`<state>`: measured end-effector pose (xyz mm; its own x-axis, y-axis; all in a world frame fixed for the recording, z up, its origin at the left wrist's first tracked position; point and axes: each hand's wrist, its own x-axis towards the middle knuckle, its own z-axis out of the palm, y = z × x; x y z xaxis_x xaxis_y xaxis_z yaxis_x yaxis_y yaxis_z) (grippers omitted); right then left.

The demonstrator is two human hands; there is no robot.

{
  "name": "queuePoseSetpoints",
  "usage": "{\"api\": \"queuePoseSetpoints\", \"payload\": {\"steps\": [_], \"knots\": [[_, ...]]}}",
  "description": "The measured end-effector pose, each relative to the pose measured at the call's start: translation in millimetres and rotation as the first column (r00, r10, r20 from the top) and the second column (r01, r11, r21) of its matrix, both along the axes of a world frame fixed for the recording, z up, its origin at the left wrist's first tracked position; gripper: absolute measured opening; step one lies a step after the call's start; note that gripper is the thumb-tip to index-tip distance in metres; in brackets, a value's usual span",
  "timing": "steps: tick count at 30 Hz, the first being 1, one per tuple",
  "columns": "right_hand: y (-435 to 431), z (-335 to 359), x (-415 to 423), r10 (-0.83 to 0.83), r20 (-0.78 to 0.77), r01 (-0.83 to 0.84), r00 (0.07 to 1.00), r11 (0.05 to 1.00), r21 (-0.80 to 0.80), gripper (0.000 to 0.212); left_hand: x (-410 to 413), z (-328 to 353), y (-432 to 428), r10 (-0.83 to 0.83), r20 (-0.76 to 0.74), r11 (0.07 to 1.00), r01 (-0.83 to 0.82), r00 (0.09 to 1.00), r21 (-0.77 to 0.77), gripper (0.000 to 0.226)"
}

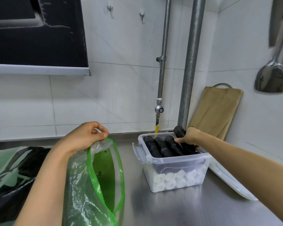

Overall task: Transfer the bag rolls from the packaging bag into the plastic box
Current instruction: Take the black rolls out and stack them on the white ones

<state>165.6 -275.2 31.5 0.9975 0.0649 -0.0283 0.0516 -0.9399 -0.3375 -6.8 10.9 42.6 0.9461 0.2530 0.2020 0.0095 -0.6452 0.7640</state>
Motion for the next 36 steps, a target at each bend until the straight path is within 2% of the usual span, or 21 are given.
{"api": "queuePoseSetpoints", "payload": {"steps": [4,7,15,18,22,28,31,36], "knots": [[0.9,-4.5,-5.7,0.011,-0.054,-0.014,0.998,0.998,-0.058,0.069,-0.9,0.1,0.0,-0.002,-0.001,1.0,0.002,1.0,0.002,0.01],[3.0,-5.0,-8.5,0.009,-0.096,-0.009,0.995,1.0,-0.007,0.068,-0.7,0.1,0.6,0.001,0.001,1.0,-0.001,1.0,0.004,0.01],[11.4,-2.1,-12.8,-0.024,-0.068,0.03,0.997,0.995,0.091,0.038,-1.6,0.5,1.2,0.004,0.0,1.0,-0.004,1.0,-0.007,0.01],[13.8,-1.0,-16.0,-0.03,-0.02,0.032,0.999,0.996,0.079,0.037,-2.4,1.3,0.1,0.004,-0.002,1.0,-0.004,1.0,-0.007,0.011],[15.6,-1.9,-18.0,0.015,0.005,-0.015,1.0,1.0,-0.022,0.038,-3.4,2.6,-0.9,0.007,0.001,1.0,-0.007,1.0,-0.016,0.013],[8.9,-6.0,-10.9,0.012,0.018,-0.012,1.0,1.0,0.015,0.045,-4.0,3.1,-1.9,0.003,0.0,1.0,-0.003,1.0,-0.014,0.014],[6.6,-13.0,-5.6,-0.028,-0.014,0.03,1.0,0.992,0.12,0.047,-4.3,3.1,-1.5,0.005,-0.003,1.0,-0.005,1.0,-0.013,0.014],[9.0,-20.4,-2.1,-0.02,0.002,0.02,1.0,0.996,0.091,0.046,-4.1,2.6,-1.5,0.001,-0.003,1.0,-0.001,1.0,-0.012,0.013]]}}
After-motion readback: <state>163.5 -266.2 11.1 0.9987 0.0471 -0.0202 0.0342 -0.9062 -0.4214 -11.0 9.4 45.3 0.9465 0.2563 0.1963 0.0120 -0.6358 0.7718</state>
